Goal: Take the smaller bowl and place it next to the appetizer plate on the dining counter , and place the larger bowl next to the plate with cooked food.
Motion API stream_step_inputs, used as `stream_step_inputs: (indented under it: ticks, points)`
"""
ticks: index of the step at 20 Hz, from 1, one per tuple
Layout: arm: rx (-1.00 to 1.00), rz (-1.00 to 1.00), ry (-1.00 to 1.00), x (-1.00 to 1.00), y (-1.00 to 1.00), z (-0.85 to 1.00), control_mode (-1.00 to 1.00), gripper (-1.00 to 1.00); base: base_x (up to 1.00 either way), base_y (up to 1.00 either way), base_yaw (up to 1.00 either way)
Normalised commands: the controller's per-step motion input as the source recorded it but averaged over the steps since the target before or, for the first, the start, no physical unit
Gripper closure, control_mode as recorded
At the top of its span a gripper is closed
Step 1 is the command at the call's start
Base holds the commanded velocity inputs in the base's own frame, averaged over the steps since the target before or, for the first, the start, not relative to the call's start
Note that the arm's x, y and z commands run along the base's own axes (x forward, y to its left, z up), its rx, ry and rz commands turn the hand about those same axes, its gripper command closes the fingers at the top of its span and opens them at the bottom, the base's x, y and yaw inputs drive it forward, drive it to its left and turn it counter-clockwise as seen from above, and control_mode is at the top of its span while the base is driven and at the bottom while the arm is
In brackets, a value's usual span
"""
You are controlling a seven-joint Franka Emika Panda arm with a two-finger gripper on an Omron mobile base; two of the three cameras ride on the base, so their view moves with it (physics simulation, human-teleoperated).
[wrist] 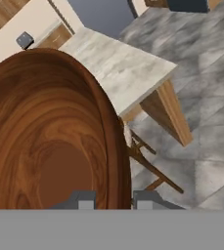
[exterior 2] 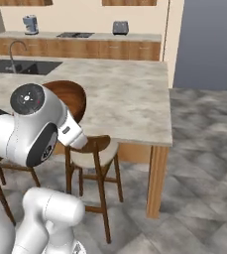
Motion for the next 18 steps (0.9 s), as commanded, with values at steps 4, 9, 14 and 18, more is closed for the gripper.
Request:
stream_step_inputs:
  ticks: [4, 9, 14, 18]
  points:
    - [0.00, 0.00, 0.00, 0.00, 0.00, 0.00, 1.00, 1.00, 0.00, 1.00, 0.46]
    - [0.00, 0.00, 0.00, 0.00, 0.00, 0.00, 1.00, 1.00, 0.01, 1.00, 0.26]
    - [0.00, 0.00, 0.00, 0.00, 0.00, 0.00, 1.00, 1.00, 0.04, 1.00, -0.04]
    - [0.00, 0.00, 0.00, 0.00, 0.00, 0.00, 1.00, 1.00, -0.01, 1.00, -0.09]
